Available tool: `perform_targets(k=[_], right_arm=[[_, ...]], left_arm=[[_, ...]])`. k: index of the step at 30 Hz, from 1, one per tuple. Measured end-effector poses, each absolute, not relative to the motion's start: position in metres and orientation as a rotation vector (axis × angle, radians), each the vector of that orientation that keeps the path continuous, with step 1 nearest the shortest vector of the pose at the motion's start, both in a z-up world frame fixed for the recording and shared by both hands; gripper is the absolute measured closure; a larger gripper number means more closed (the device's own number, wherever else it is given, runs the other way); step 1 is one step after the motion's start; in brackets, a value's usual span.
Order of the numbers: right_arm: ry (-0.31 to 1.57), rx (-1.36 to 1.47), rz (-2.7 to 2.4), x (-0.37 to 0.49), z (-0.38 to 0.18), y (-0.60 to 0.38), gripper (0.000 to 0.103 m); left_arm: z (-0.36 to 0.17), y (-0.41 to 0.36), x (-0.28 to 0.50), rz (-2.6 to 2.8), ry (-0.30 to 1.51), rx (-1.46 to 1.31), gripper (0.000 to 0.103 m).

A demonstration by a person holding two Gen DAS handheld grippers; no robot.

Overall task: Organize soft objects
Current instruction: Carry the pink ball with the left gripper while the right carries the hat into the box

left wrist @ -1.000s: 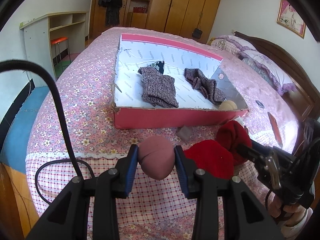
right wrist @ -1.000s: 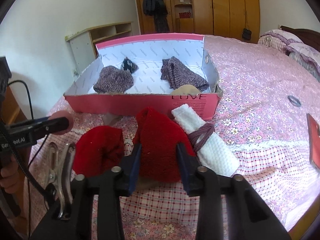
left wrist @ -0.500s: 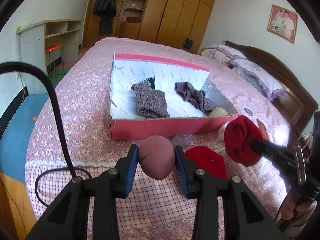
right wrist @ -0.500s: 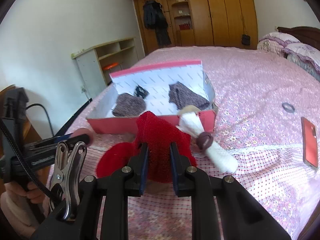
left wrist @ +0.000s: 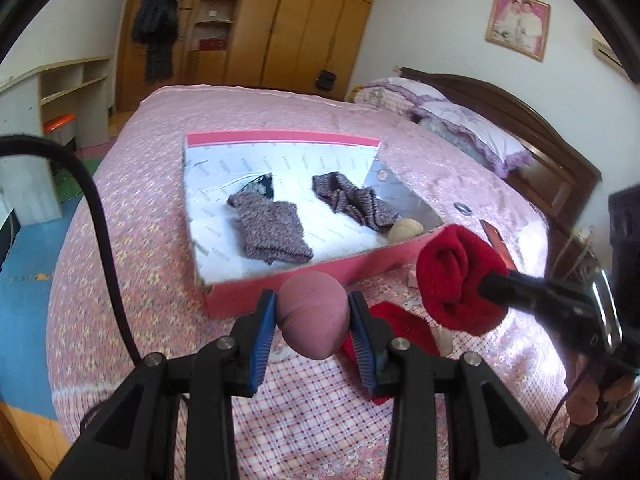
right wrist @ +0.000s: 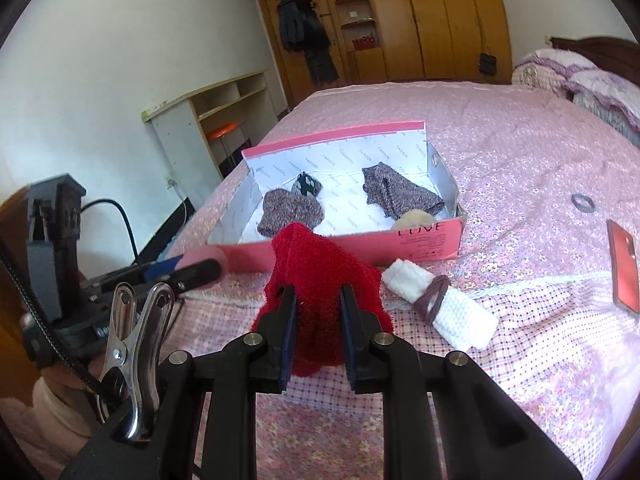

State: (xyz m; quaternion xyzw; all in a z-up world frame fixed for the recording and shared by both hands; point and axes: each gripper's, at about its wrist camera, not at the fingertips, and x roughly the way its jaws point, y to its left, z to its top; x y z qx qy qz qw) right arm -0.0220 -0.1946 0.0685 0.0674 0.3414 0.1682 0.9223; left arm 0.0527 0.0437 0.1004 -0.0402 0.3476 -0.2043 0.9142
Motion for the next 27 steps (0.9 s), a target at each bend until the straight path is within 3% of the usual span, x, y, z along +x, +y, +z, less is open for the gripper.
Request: perform_targets(k=[10,27], right_arm=[[0.64,0.16,0.285,0.006,0.1,-0.195,0.082],[0.564,0.101,0.298,0.078,0.097,-0.209,0.082]], left_arm=[[0.123,0.036,0.102,-0.48,0.737,-0.049,0.065],[0.11,0.018,0.14,-0.33,0.773,-0.065,0.065]])
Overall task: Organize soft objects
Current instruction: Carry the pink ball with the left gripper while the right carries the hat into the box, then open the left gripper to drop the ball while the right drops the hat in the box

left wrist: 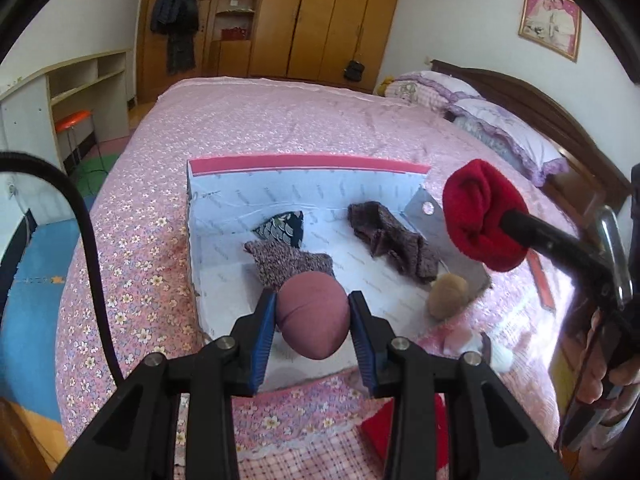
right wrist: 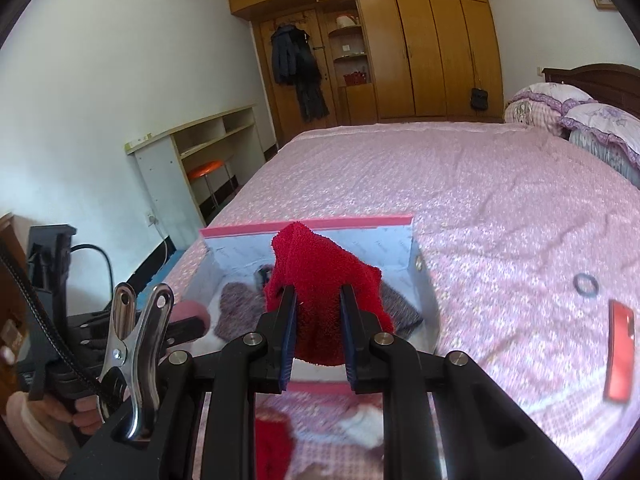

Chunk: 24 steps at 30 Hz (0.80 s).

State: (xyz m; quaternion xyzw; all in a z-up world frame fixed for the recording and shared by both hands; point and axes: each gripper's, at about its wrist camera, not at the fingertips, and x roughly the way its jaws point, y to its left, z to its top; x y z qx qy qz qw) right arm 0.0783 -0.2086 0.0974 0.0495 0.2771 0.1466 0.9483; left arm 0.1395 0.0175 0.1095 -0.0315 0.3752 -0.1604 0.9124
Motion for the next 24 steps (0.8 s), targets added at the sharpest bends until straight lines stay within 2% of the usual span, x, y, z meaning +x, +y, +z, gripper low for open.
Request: perform_targets(k=[17,24], right_arm=[[0.578,-0.142,0.296,0.145,0.051,-0.205,0.082],[0.657,-0.139,0.28,0.172,0.022,-0.215,0.081]], left_arm=[[0.067,-0.004,0.183,-0.14,0.805,-0.109,0.065],[0.057,-0.019,0.196,-0.101,0.827,-0.06,0.063]])
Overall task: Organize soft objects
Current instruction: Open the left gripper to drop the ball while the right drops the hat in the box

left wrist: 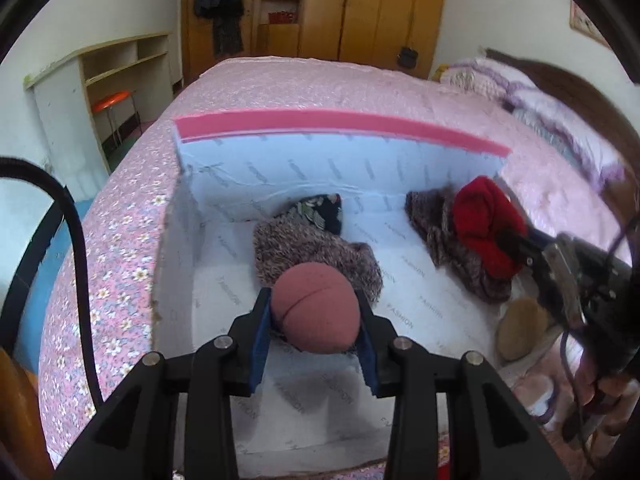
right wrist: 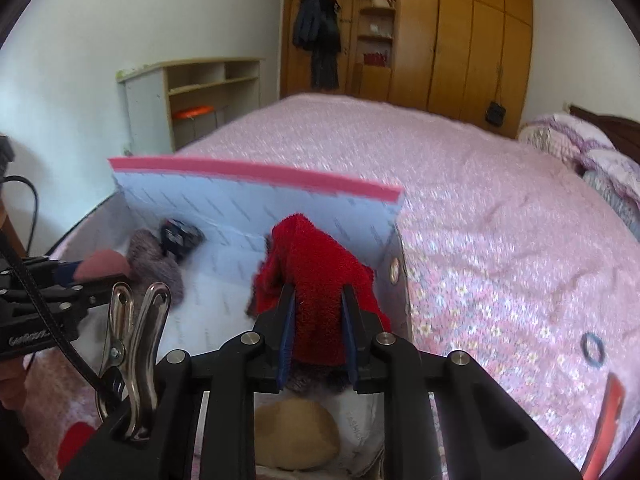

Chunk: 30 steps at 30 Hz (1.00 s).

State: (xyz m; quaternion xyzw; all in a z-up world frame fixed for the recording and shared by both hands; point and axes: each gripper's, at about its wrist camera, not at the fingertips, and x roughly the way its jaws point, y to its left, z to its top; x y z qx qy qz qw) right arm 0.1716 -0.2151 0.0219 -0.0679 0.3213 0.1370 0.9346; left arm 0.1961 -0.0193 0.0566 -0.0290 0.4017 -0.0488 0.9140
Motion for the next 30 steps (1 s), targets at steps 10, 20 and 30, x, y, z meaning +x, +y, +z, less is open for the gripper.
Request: perform_targets(k=[10,20,30], right_arm=[[0.703,-0.034,0.232,0.168,0.009,-0.222,0.081],[0.718,-0.017,0.225,0.164,0.011,-0.223,0.08],[0.746,-0.015,0.233,0.176,0.015,-0.224,0.076]], left_arm=[[0.046,-0.032,0.204,-0.121,0.832,0.012,0.061],[0.044,-0.029,0.196,-0.116,0.805,0.022,0.058],[0.046,-0.037,0.204,-0.076,0.789,0.03,0.056]])
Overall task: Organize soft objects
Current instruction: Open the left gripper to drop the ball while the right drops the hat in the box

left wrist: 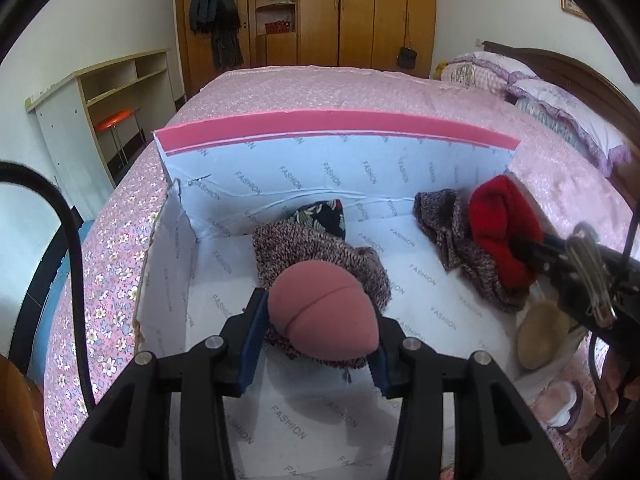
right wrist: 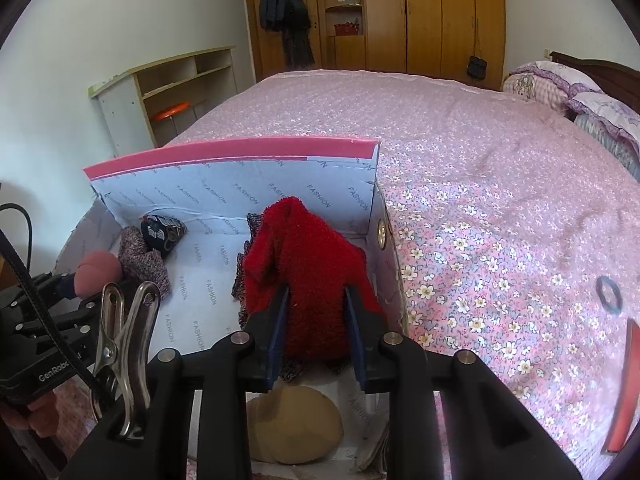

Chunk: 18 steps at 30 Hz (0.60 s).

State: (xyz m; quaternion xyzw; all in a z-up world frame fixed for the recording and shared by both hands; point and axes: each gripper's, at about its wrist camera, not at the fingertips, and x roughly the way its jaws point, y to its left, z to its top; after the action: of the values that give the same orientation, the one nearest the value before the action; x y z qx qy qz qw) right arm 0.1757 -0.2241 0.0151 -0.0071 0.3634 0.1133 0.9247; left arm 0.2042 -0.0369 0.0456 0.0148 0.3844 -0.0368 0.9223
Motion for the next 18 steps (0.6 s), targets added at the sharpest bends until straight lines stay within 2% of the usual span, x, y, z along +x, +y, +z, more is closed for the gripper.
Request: perform_targets(k=[6,13,18], right_arm=[[0.74,0.005,0.227,0.174,0.016,-0.225,0.074],[0.678,0.02,0.257,0.165,0.032,-0.226,0.061],[0.647,-0.005,0.28,0.156,0.04,-0.222,0.057]], left_arm=[[0.046,-0.038,0.204,-0.075,0.786,0.025,0.056],[0.055,-0.035,0.201,-0.065,0.796,-0.012,0.056],[0.062,-0.028,0.197,-0.068,0.797,-0.039,0.041]])
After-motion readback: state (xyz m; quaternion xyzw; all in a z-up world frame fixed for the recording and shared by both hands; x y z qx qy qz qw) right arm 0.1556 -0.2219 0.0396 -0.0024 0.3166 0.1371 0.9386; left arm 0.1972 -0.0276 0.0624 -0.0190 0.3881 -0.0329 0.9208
